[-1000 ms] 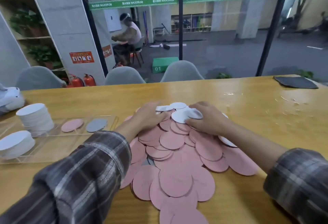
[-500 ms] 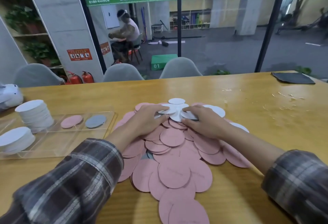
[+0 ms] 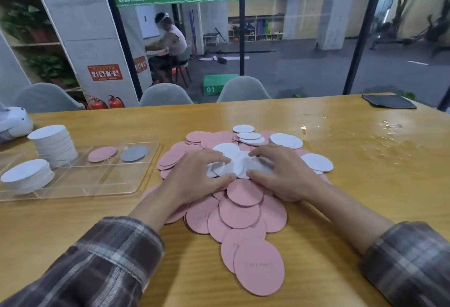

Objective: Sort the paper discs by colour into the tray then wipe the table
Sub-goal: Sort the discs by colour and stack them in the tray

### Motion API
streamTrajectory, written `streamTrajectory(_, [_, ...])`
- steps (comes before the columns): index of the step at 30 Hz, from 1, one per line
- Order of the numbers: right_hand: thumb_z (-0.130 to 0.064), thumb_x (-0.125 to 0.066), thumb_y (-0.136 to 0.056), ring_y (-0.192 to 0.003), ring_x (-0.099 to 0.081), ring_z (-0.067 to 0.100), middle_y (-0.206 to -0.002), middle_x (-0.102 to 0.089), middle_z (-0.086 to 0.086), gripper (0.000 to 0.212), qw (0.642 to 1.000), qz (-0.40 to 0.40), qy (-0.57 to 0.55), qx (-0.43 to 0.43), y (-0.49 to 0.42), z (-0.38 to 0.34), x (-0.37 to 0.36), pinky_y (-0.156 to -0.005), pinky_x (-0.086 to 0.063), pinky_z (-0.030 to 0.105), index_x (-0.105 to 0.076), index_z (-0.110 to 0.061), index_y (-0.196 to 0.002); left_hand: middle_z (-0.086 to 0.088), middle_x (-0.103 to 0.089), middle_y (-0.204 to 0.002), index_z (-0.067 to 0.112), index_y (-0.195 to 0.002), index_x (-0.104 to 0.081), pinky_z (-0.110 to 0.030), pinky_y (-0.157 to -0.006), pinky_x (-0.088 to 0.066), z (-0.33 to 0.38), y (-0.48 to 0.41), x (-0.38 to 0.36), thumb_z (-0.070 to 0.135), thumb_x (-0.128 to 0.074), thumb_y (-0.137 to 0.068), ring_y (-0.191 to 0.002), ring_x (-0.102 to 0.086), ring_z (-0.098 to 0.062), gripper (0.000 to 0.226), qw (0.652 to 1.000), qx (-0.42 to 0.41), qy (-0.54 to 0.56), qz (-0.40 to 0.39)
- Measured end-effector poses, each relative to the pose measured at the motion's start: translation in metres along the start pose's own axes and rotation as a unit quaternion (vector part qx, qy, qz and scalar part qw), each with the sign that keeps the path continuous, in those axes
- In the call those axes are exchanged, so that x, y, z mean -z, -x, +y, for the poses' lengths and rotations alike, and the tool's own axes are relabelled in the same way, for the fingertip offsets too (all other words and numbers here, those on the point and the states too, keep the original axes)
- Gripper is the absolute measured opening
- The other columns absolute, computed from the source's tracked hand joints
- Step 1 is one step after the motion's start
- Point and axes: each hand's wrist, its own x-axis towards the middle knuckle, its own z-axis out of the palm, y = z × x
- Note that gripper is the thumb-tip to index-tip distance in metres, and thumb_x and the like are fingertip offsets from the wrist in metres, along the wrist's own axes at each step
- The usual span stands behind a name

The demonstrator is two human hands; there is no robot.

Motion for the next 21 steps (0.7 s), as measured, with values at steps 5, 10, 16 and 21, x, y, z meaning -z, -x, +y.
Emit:
streamTrajectory(5, [-0.041, -0.073, -0.088, -0.11, -0.05, 0.008, -0.12, -0.063, -0.012, 0.04, 0.999, 0.035, 0.0, 0.029, -0.003, -0.002, -0.004, -0.09, -0.038, 0.016, -0.066, -0.028, -0.126, 0.019, -0.069, -0.12, 0.025, -0.122, -0.076, -0.011, -0.094, -0.044, 0.003, -0.001, 0.003, 0.037, -0.094, -0.072, -0.11, -0.06, 0.002, 0.054, 0.998, 0.002, 0.064, 0.026])
streamTrajectory(10, [-0.033, -0.074, -0.091, -0.1, -0.054, -0.01, -0.115, -0.071, -0.015, 0.034, 0.995, 0.055, -0.049, 0.061, -0.001, -0.009, -0.005, -0.087, -0.035, 0.001, -0.07, -0.024, -0.123, 0.014, -0.075, -0.102, 0.028, -0.116, -0.077, -0.022, -0.077, -0.059, 0.008, -0.002, 0.004, 0.003, -0.088, -0.078, -0.084, -0.069, -0.011, 0.046, 0.96, 0.087, 0.26, 0.057])
streamTrajectory(16, [-0.036, -0.072, -0.094, -0.098, -0.065, 0.001, -0.099, -0.075, -0.014, 0.023, 0.991, 0.044, -0.117, 0.05, 0.001, -0.018, -0.003, -0.084, -0.047, 0.018, -0.073, -0.029, -0.116, -0.003, -0.077, -0.081, 0.019, -0.102, -0.077, -0.03, -0.066, -0.062, 0.02, 0.001, 0.003, 0.008, -0.089, -0.079, -0.075, -0.075, -0.019, 0.028, 0.927, 0.102, 0.356, 0.06])
streamTrajectory(21, [-0.027, -0.073, -0.093, -0.088, -0.069, 0.011, -0.087, -0.074, -0.003, 0.009, 0.986, 0.043, -0.159, 0.041, 0.0, -0.017, -0.003, -0.086, -0.054, 0.037, -0.071, -0.035, -0.098, -0.004, -0.079, -0.081, 0.014, -0.097, -0.078, -0.039, -0.075, -0.065, 0.022, 0.001, 0.001, 0.01, -0.082, -0.088, -0.082, -0.078, -0.024, 0.01, 0.936, 0.105, 0.329, 0.072])
